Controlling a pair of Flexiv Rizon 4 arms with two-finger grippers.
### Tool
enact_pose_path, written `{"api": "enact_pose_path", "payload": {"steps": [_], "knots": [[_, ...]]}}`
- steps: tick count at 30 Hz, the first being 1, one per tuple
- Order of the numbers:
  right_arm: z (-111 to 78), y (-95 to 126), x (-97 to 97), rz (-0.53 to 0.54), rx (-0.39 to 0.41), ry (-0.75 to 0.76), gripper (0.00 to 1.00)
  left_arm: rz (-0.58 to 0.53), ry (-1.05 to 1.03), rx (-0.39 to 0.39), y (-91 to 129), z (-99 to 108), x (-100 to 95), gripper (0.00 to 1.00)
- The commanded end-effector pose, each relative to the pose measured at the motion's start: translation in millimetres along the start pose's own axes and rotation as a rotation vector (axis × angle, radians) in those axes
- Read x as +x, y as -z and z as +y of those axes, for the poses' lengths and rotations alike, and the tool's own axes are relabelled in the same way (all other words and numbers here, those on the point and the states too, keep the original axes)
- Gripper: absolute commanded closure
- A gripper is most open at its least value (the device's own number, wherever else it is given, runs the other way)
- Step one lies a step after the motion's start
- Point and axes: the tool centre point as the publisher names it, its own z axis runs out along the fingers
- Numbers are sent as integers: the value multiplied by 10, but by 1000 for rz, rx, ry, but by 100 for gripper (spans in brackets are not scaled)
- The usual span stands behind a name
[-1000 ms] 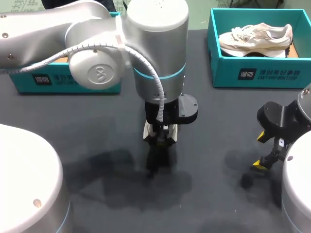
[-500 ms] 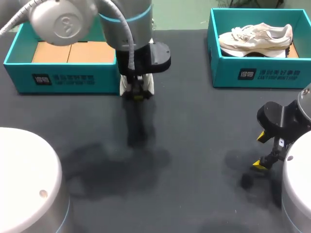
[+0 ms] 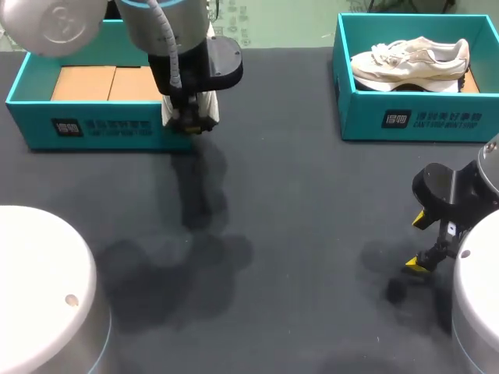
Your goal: Take the shoe out of the shoebox, open the shoe tongue, remove and reinsert the insole, then place the shoe into the shoebox
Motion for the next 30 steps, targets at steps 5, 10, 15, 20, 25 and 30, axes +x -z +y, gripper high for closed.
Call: {"api": "enact_pose_path", "payload": {"steps": [5, 10, 15, 20, 25, 30], "knots": [[-10, 3, 20, -3, -1, 0, 0, 16, 5, 16, -20, 64, -151, 100], [-10, 3, 20, -3, -1, 0, 0, 30, -12, 22, -85, 290, -670, 100], [-10, 3, 20, -3, -1, 0, 0, 17, -8, 1, -155, 582, -1191, 100], [-10, 3, 20, -3, -1, 0, 0, 8, 14, -10, -155, 882, -1572, 100], [-10, 3, 20, -3, -1, 0, 0, 27, -15, 6, -157, 1001, -1727, 100], [-10, 3, 20, -3, -1, 0, 0, 27, -15, 6, -157, 1001, -1727, 100]]}}
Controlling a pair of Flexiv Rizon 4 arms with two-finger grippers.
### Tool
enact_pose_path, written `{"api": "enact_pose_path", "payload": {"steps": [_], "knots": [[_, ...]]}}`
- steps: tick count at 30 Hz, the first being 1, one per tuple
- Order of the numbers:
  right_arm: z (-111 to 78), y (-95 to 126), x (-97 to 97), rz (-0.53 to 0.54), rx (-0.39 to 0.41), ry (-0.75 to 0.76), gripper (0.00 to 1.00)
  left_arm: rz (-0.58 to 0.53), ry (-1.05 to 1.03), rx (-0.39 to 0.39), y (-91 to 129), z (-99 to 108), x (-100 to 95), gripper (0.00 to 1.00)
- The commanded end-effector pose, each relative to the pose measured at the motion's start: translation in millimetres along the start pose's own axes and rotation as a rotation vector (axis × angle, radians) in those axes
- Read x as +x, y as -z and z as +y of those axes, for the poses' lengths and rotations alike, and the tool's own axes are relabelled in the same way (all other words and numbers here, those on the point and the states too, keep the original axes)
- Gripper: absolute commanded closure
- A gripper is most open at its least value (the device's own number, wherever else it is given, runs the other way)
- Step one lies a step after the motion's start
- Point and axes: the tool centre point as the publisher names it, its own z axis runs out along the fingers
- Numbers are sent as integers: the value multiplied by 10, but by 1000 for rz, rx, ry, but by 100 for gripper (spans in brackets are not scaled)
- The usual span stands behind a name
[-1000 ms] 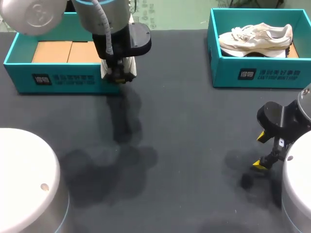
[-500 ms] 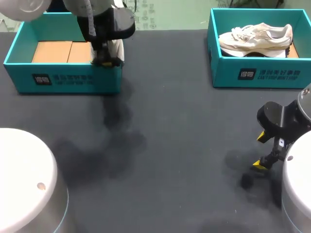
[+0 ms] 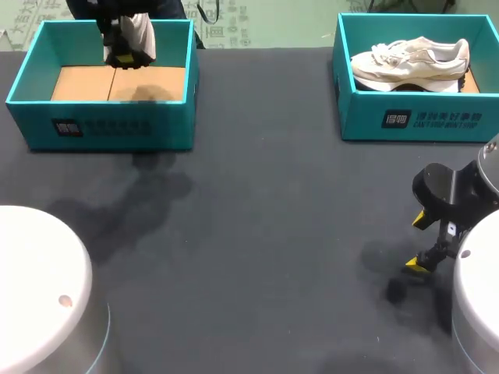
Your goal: Take the shoe out of the shoebox, open the shoe tongue, remove and reinsert the insole, then place the shoe into the shoebox
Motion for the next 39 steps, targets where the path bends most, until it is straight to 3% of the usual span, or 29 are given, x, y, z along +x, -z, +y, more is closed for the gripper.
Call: {"api": "enact_pose_path", "payload": {"steps": [1, 8, 17, 22, 27, 39], "knots": [[-9, 2, 18, -3, -1, 0, 0, -2, -1, -3, 11, -17, -2, 100], [-9, 2, 18, -3, -1, 0, 0, 23, -21, 13, -12, -7, -32, 100], [-9, 2, 18, -3, -1, 0, 0, -1, -56, -39, -267, 517, -753, 100], [-9, 2, 18, -3, -1, 0, 0, -3, -27, -64, -395, 788, -1075, 100], [-9, 2, 18, -3, -1, 0, 0, -14, -43, -76, -379, 999, -1323, 100], [-9, 2, 18, -3, -1, 0, 0, -14, -43, -76, -379, 999, -1323, 100]]}}
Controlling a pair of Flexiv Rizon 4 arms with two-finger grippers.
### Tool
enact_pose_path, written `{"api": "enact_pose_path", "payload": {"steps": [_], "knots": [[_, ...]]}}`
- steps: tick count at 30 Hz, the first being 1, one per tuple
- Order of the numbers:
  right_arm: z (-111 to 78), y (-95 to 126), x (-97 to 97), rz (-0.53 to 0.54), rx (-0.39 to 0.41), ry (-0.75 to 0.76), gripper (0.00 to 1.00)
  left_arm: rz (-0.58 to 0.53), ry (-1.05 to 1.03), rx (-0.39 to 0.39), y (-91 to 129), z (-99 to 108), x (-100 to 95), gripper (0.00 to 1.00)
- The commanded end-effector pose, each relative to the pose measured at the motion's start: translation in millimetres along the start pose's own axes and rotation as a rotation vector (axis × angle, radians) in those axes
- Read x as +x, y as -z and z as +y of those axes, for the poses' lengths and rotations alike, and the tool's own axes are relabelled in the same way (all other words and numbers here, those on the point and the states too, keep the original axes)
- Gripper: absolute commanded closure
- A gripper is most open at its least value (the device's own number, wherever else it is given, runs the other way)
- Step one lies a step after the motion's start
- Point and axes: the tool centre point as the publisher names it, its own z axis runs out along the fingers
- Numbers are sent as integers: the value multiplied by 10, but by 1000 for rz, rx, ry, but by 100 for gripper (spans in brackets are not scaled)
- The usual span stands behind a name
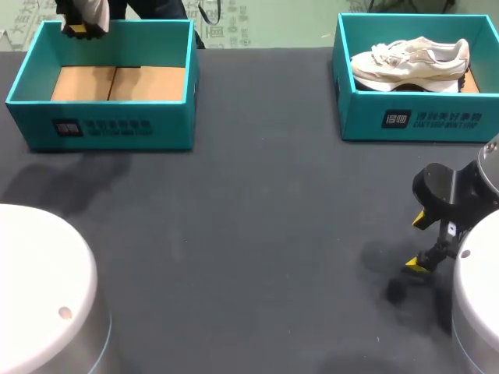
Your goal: Take the shoe out of the shoebox, open the shoe tongue, remove and reinsert the insole, then place the shoe into the shoebox
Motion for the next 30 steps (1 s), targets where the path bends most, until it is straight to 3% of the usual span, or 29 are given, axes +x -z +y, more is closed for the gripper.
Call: {"api": "enact_pose_path", "payload": {"steps": [1, 6, 12, 17, 24, 30], "knots": [[-8, 0, 18, -3, -1, 0, 0, -2, 0, -2, 19, 2, 4, 100], [-8, 0, 18, -3, -1, 0, 0, 11, -7, -6, -79, 92, -44, 100], [-8, 0, 18, -3, -1, 0, 0, 58, 35, -25, -304, 601, -318, 100], [-8, 0, 18, -3, -1, 0, 0, 74, 33, -16, -370, 828, -412, 100], [-8, 0, 18, -3, -1, 0, 0, 69, -209, 23, -353, 910, -356, 100], [-8, 0, 18, -3, -1, 0, 0, 24, -438, 36, -324, 1098, -325, 100]]}}
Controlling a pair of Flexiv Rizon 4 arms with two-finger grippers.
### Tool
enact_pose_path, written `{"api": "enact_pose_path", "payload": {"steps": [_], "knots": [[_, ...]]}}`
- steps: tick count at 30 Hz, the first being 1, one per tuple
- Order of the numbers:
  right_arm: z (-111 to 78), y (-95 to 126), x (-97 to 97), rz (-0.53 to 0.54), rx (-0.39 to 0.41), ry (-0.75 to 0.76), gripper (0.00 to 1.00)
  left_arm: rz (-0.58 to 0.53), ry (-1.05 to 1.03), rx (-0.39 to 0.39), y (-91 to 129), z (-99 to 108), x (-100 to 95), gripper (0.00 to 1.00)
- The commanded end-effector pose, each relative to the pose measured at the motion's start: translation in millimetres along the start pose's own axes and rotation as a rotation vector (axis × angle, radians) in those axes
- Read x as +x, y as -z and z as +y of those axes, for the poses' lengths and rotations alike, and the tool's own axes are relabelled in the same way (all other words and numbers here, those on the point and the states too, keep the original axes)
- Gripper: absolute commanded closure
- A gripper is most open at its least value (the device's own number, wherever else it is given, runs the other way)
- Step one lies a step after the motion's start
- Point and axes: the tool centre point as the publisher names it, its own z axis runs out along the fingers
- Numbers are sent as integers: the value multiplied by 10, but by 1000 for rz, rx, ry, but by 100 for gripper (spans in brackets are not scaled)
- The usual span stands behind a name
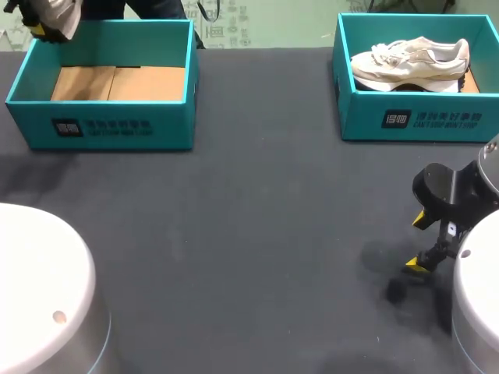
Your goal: Take the shoe out of the shoebox, open the shoe tongue, remove and reinsert the insole, then place the shoe into the shoebox
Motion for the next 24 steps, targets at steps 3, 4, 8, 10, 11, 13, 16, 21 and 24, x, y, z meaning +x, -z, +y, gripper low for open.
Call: {"api": "enact_pose_path", "payload": {"steps": [3, 4, 8, 10, 11, 13, 16, 21, 24], "knots": [[-8, -1, 17, -3, -1, 0, 0, -81, -307, 20, 85, 226, 168, 100], [-8, -1, 17, -3, -1, 0, 0, -88, -363, 20, 103, 250, 191, 100], [-8, -1, 17, -3, -1, 0, 0, -115, -453, 6, 148, 296, 217, 100], [-8, -1, 17, -3, -1, 0, 0, -115, -453, 6, 148, 296, 217, 100], [-8, -1, 17, -3, -1, 0, 0, -115, -453, 6, 148, 296, 217, 100], [-8, -1, 17, -3, -1, 0, 0, -115, -453, 6, 148, 296, 217, 100], [-8, -1, 17, -3, -1, 0, 0, -115, -453, 6, 148, 296, 217, 100], [-8, -1, 17, -3, -1, 0, 0, -102, -540, 19, 125, 342, 150, 100], [-8, -1, 17, -3, -1, 0, 0, -71, -640, 27, 114, 435, 108, 100]]}}
